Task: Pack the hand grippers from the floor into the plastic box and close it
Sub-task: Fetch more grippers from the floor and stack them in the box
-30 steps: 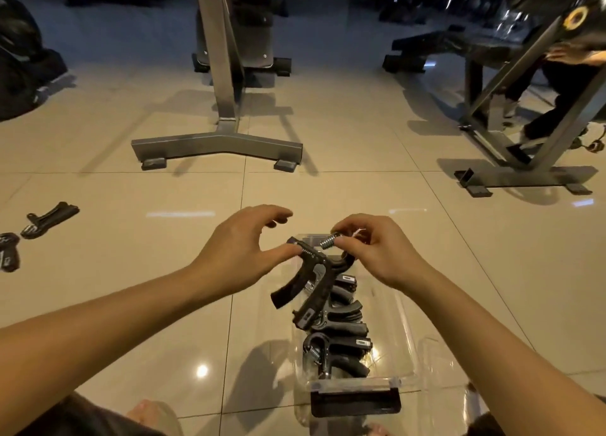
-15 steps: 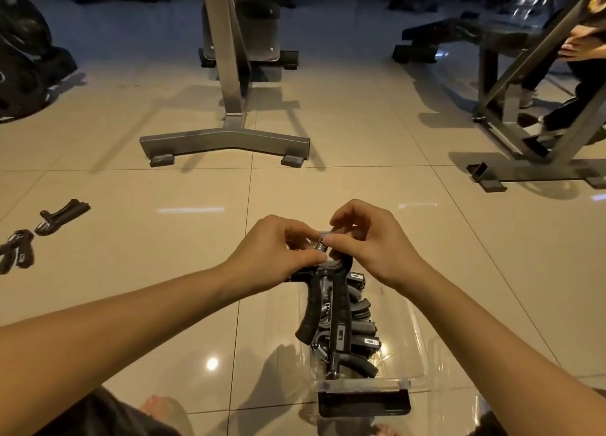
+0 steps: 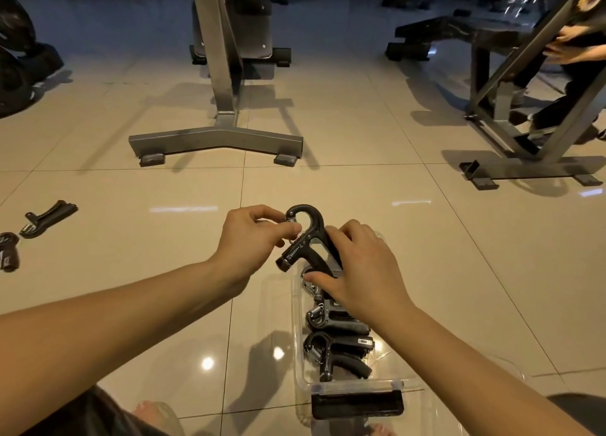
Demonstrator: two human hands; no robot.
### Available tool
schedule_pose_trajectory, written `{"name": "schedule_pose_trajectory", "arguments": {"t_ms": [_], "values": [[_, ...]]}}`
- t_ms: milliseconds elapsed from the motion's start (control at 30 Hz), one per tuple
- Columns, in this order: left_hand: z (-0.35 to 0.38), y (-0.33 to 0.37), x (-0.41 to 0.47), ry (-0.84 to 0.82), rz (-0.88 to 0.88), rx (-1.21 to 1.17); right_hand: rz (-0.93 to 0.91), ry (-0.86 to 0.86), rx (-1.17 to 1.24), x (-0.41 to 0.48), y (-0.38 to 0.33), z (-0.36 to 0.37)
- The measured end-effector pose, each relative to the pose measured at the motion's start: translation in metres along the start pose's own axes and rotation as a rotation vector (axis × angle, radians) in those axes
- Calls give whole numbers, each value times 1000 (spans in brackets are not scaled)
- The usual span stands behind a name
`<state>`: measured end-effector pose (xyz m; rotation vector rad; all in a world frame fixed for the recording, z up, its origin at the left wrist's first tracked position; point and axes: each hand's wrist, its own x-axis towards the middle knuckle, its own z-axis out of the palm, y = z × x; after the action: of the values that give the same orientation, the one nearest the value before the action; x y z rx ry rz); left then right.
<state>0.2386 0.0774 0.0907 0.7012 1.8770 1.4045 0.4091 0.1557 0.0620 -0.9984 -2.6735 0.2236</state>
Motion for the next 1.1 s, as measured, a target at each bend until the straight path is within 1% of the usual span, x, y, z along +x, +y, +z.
{"name": "schedule_pose_trajectory", "arguments": {"t_ms": [67, 133, 200, 267, 300, 367, 467, 533, 600, 767, 867, 933, 1033, 1100], "values": [[3, -1, 0, -13, -14, -33, -8, 37, -55, 0, 1, 3], [5, -3, 1, -46, -28, -25, -10, 52, -54, 2, 5, 4], [4, -9, 5, -135, -48, 34, -6, 10, -43, 5, 17, 5], [0, -23, 12, -235, -61, 155, -8, -71, -62, 10, 33, 8], [-2, -34, 17, -270, -50, 253, -3, -124, -77, 12, 42, 10], [-1, -57, 22, -343, 24, 552, 24, -240, -94, 14, 57, 19], [12, -93, 16, -524, 152, 993, 22, -407, -121, 3, 68, 44], [21, -116, 11, -629, 227, 1193, 15, -513, -139, -8, 75, 65], [23, -133, 11, -661, 274, 1316, 19, -600, -132, -16, 81, 84], [19, -149, 8, -633, 356, 1392, -8, -743, -160, -25, 88, 119], [20, -151, 9, -608, 352, 1362, -17, -757, -176, -29, 89, 139], [20, -153, 9, -614, 330, 1333, -9, -785, -145, -39, 88, 153], [18, -156, 8, -613, 317, 1313, -53, -817, -163, -56, 89, 170], [17, -159, 9, -611, 320, 1297, -65, -807, -168, -62, 91, 176]]}}
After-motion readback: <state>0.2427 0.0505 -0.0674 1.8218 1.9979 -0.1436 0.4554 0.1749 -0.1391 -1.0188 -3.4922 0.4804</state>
